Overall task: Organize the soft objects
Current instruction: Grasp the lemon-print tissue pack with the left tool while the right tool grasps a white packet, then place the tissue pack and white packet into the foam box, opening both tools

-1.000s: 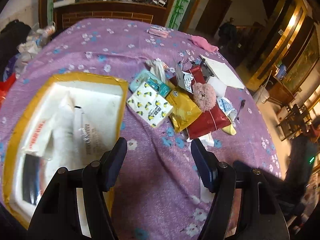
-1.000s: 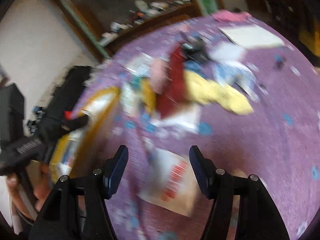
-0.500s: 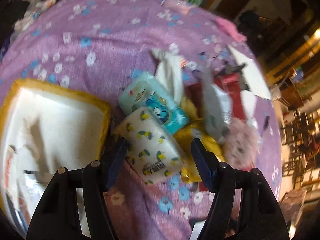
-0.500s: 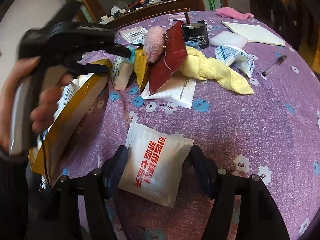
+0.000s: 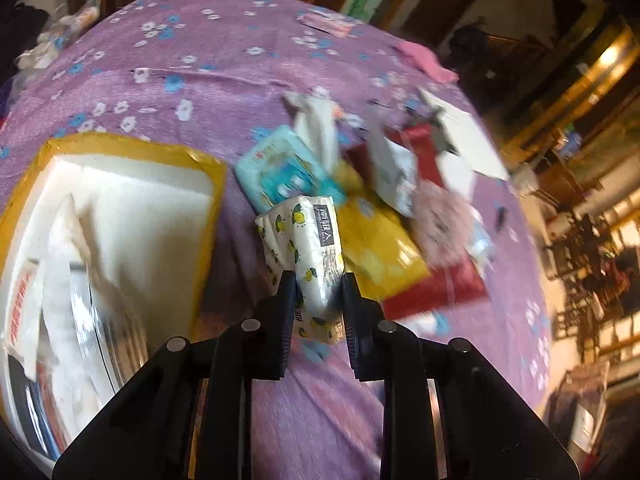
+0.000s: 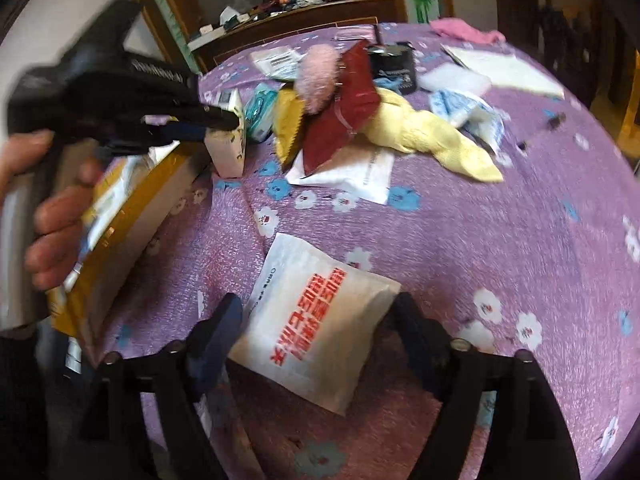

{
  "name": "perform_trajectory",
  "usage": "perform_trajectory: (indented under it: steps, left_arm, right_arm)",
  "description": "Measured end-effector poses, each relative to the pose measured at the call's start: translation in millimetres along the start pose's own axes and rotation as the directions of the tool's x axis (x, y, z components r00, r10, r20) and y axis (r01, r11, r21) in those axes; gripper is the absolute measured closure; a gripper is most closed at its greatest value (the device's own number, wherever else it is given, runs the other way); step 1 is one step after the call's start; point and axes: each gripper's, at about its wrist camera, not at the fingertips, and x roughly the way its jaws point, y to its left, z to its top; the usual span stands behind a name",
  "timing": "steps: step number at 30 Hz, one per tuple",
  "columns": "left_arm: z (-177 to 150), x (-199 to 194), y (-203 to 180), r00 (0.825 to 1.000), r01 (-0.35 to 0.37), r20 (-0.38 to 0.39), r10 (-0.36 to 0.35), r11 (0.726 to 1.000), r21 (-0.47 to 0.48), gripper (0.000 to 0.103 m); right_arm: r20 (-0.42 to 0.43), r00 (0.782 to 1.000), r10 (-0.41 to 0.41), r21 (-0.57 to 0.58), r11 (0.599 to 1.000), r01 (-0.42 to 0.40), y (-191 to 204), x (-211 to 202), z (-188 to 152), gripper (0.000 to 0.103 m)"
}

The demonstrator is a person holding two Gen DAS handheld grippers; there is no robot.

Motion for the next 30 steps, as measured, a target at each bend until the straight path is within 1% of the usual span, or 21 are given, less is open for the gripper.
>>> perform_trajectory:
  steps: [2, 3, 5, 6, 7, 10, 12, 14, 16, 17, 19, 22, 23, 25, 27, 29, 30]
  left_arm:
    - [-12, -8, -3, 1.0, 0.018, -0.001, -0.018, 1.0, 0.022, 0.082]
    - [-18, -15, -5, 0.999, 0.033, 0.005, -0.033, 0.999, 0.033, 0.082]
    - [-33, -30, -5, 0.998, 0.058, 0.02, -0.059, 0.997, 0.052, 0.082]
    - [-36, -36, -6, 0.997, 0.066, 0.026, -0.068, 0.996, 0.058, 0.082]
    - [-44, -44, -5, 0.997, 0.071, 0.032, -0.072, 0.996, 0.058, 0.082]
    - [-59, -62, 1, 0.994, 0.09, 0.053, -0.092, 0.995, 0.048, 0.082]
    - [-68, -75, 4, 0.993, 0.088, 0.08, -0.091, 0.996, 0.032, 0.082]
    - [-76, -86, 11, 0.99, 0.093, 0.103, -0.094, 0.996, 0.012, 0.082]
    - [-83, -93, 18, 0.989, 0.094, 0.114, -0.093, 0.995, -0.009, 0.082]
    - [-86, -98, 24, 0.988, 0.096, 0.12, -0.092, 0.995, -0.024, 0.082]
    - [-93, -112, 36, 0.987, 0.09, 0.138, -0.082, 0.995, -0.051, 0.082]
    - [-101, -140, 51, 0.983, 0.069, 0.173, -0.056, 0.995, -0.072, 0.082]
    - [-102, -154, 57, 0.981, 0.054, 0.188, -0.037, 0.995, -0.085, 0.082]
    - [-102, -172, 62, 0.976, 0.031, 0.219, -0.01, 0.995, -0.092, 0.082]
    - [-99, -193, 69, 0.964, 0.0, 0.265, 0.026, 0.995, -0.099, 0.082]
    - [-92, -198, 77, 0.958, -0.024, 0.283, 0.053, 0.994, -0.103, 0.082]
    - [-89, -197, 81, 0.956, -0.038, 0.285, 0.067, 0.994, -0.106, 0.082]
  right_arm:
    - [0.011, 0.998, -0.057, -0.032, 0.998, 0.058, 6, 3, -2, 0.023]
    - [0.021, 0.996, -0.081, -0.048, 0.995, 0.082, 9, 3, -5, 0.025]
    - [0.041, 0.993, -0.112, -0.067, 0.991, 0.114, 12, 1, -10, 0.034]
    - [0.047, 0.994, -0.1, -0.068, 0.992, 0.103, 10, -3, -12, 0.045]
    - [0.05, 0.995, -0.087, -0.06, 0.994, 0.09, 8, -6, -14, 0.05]
    - [0.056, 0.995, -0.077, -0.053, 0.995, 0.08, 6, -9, -18, 0.055]
    - [0.056, 0.998, -0.006, -0.005, 1.0, 0.007, -1, -15, -22, 0.057]
    - [0.061, 0.998, 0.024, 0.022, 0.999, -0.025, 0, -24, -23, 0.058]
    - [0.074, 0.992, 0.099, 0.055, 0.993, -0.104, -5, -33, -26, 0.058]
    - [0.085, 0.99, 0.115, 0.064, 0.991, -0.121, -6, -39, -27, 0.058]
    - [0.109, 0.988, 0.107, 0.057, 0.992, -0.114, -1, -51, -27, 0.058]
    - [0.131, 0.983, 0.13, 0.059, 0.989, -0.139, 5, -63, -18, 0.058]
    - [0.135, 0.979, 0.155, 0.058, 0.985, -0.164, 8, -67, -12, 0.058]
    - [0.156, 0.96, 0.232, 0.063, 0.968, -0.244, 13, -77, -1, 0.058]
    - [0.193, 0.95, 0.245, 0.038, 0.966, -0.257, 25, -91, 14, 0.058]
    - [0.22, 0.932, 0.287, 0.003, 0.956, -0.294, 36, -98, 31, 0.058]
    - [0.228, 0.927, 0.297, -0.015, 0.953, -0.302, 43, -98, 40, 0.058]
